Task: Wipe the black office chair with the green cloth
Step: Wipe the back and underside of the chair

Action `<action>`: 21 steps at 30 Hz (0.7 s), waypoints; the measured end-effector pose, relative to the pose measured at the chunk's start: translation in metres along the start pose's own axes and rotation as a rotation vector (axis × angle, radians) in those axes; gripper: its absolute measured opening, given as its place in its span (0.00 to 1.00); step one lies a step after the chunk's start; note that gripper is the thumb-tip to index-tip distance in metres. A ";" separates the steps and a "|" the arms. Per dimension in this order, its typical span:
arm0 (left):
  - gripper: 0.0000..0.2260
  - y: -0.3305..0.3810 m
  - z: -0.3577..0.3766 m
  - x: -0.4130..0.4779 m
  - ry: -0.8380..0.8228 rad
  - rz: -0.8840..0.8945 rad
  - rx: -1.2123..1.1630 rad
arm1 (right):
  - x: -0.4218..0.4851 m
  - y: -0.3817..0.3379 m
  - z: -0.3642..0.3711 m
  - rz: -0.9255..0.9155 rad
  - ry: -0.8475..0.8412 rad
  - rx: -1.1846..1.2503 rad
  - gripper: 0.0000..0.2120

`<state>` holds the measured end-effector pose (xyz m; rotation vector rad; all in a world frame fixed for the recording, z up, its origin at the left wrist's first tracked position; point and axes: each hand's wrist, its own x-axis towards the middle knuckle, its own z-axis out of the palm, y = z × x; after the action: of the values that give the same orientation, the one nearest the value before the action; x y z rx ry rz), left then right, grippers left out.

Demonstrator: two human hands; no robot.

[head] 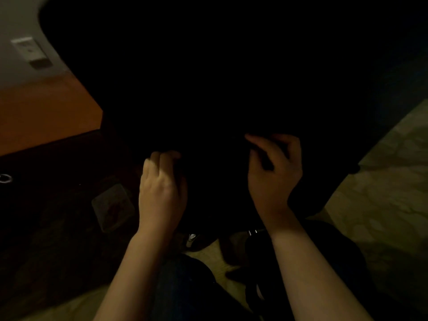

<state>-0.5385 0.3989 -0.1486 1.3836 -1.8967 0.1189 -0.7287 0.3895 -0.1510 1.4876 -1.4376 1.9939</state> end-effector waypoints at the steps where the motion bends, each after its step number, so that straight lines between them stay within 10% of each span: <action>1: 0.20 0.001 0.000 0.000 -0.009 -0.018 0.003 | 0.004 0.005 -0.004 0.034 0.031 -0.002 0.09; 13: 0.19 0.014 0.007 -0.001 0.040 -0.102 0.022 | 0.039 0.058 -0.039 0.816 0.393 0.226 0.12; 21: 0.20 0.006 0.006 -0.004 -0.001 -0.037 0.052 | 0.017 0.007 -0.007 0.448 0.257 0.081 0.16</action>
<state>-0.5461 0.4020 -0.1530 1.4532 -1.8797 0.1507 -0.7452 0.3859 -0.1405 0.9426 -1.7007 2.4178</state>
